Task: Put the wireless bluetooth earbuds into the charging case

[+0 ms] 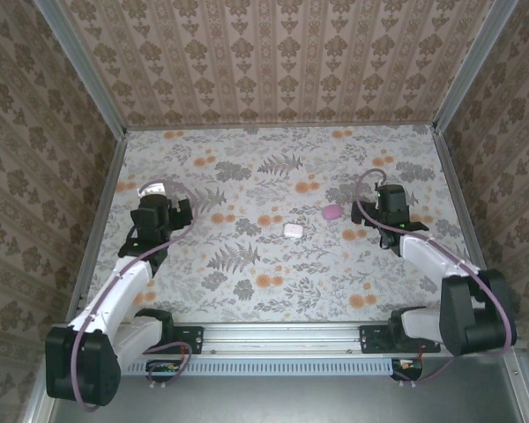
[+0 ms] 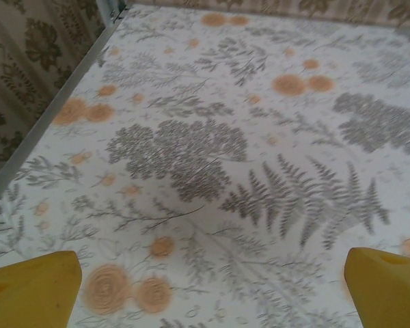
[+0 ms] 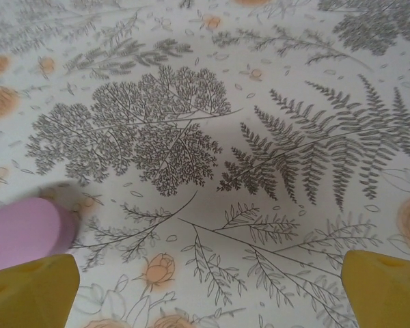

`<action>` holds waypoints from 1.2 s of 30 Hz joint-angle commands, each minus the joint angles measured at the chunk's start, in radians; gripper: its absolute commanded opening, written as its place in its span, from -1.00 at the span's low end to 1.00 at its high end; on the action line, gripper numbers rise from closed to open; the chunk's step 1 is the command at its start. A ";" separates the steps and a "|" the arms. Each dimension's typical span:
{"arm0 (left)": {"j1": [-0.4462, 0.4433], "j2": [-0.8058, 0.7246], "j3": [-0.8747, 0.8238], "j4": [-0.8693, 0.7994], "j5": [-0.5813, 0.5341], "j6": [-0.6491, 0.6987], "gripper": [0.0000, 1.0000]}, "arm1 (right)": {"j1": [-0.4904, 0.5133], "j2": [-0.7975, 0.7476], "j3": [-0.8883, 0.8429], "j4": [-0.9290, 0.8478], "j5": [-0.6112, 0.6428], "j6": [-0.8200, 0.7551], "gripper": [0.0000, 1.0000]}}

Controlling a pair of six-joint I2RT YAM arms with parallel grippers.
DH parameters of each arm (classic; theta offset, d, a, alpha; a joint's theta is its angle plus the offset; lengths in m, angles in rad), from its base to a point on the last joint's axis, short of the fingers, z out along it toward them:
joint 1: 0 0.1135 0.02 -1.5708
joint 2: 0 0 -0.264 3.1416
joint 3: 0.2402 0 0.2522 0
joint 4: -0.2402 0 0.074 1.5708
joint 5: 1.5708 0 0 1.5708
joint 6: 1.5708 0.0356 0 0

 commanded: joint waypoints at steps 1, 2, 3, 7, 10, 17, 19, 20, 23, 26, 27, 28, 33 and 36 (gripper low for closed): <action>0.027 -0.013 -0.015 0.051 0.013 0.145 1.00 | -0.004 0.054 -0.036 0.225 -0.027 -0.077 1.00; 0.035 -0.012 -0.025 0.067 0.013 0.164 1.00 | -0.004 0.074 -0.034 0.268 -0.033 -0.087 1.00; 0.042 -0.010 -0.034 0.086 0.018 0.181 1.00 | -0.004 0.088 -0.030 0.300 -0.032 -0.097 1.00; 0.073 0.004 -0.074 0.149 0.027 0.197 1.00 | -0.005 0.148 -0.051 0.476 -0.064 -0.166 1.00; 0.103 0.040 -0.097 0.200 0.076 0.185 1.00 | -0.018 0.197 -0.087 0.622 -0.099 -0.207 1.00; 0.128 0.145 -0.124 0.351 0.148 0.213 0.99 | -0.088 0.227 -0.203 0.843 -0.154 -0.138 1.00; 0.128 0.186 -0.126 0.398 0.153 0.236 1.00 | -0.087 0.236 -0.186 0.824 -0.141 -0.136 1.00; 0.132 0.212 -0.130 0.428 0.161 0.244 0.99 | -0.085 0.238 -0.189 0.833 -0.134 -0.135 1.00; 0.141 0.267 -0.134 0.506 0.214 0.253 0.99 | -0.074 0.240 -0.191 0.841 -0.113 -0.142 1.00; 0.142 0.297 -0.133 0.579 0.253 0.286 1.00 | -0.066 0.237 -0.193 0.840 -0.101 -0.144 1.00; 0.146 0.312 -0.135 0.607 0.268 0.293 1.00 | -0.066 0.235 -0.193 0.838 -0.100 -0.144 1.00; 0.155 0.330 -0.142 0.649 0.288 0.299 1.00 | -0.066 0.238 -0.194 0.840 -0.100 -0.144 1.00; 0.183 0.403 -0.161 0.791 0.371 0.294 1.00 | -0.070 0.236 -0.191 0.835 -0.106 -0.142 1.00; 0.184 0.496 -0.214 0.965 0.418 0.312 0.99 | -0.069 0.236 -0.190 0.835 -0.106 -0.142 1.00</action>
